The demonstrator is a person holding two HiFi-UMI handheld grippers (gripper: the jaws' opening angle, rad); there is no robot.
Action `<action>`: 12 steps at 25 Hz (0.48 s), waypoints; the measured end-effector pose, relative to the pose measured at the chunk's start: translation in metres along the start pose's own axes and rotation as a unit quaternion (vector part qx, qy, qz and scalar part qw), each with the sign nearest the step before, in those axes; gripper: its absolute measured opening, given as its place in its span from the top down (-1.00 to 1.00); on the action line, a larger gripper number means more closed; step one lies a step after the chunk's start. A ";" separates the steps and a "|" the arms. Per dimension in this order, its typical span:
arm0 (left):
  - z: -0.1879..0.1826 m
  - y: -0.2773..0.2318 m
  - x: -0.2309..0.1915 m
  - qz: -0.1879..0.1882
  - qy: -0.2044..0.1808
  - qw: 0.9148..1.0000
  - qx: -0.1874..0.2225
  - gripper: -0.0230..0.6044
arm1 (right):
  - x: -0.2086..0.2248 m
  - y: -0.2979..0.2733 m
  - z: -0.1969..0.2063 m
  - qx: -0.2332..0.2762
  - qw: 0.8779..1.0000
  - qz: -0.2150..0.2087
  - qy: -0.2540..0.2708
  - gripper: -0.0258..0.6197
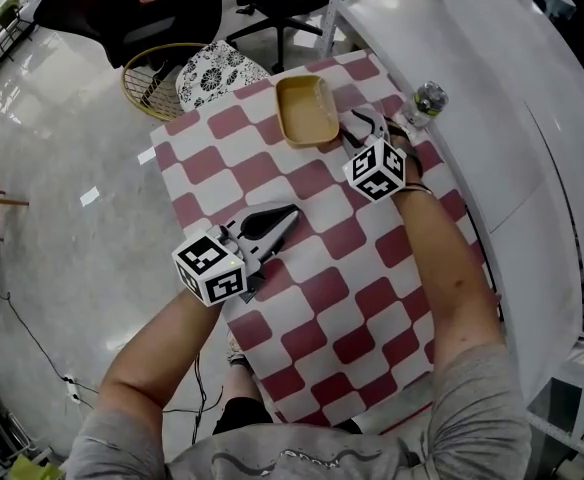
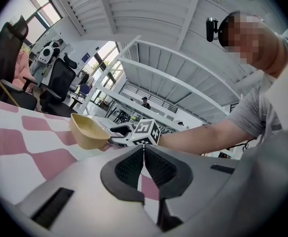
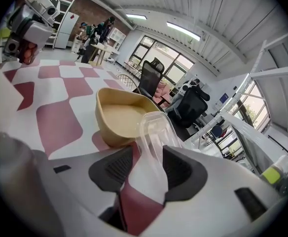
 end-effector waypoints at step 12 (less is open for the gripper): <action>0.000 0.006 -0.004 0.001 0.003 1.000 0.001 0.86 | -0.001 -0.018 -0.006 -0.009 1.000 0.007 0.020 0.38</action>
Point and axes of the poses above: the fingertips, and each gripper's own axes: y backward along the fingers, x to its right, z out of its underside, the point moved 10 cm from there along y, backward along the fingers, and after that the axes turned 14 degrees about z, right-handed, at the moved point
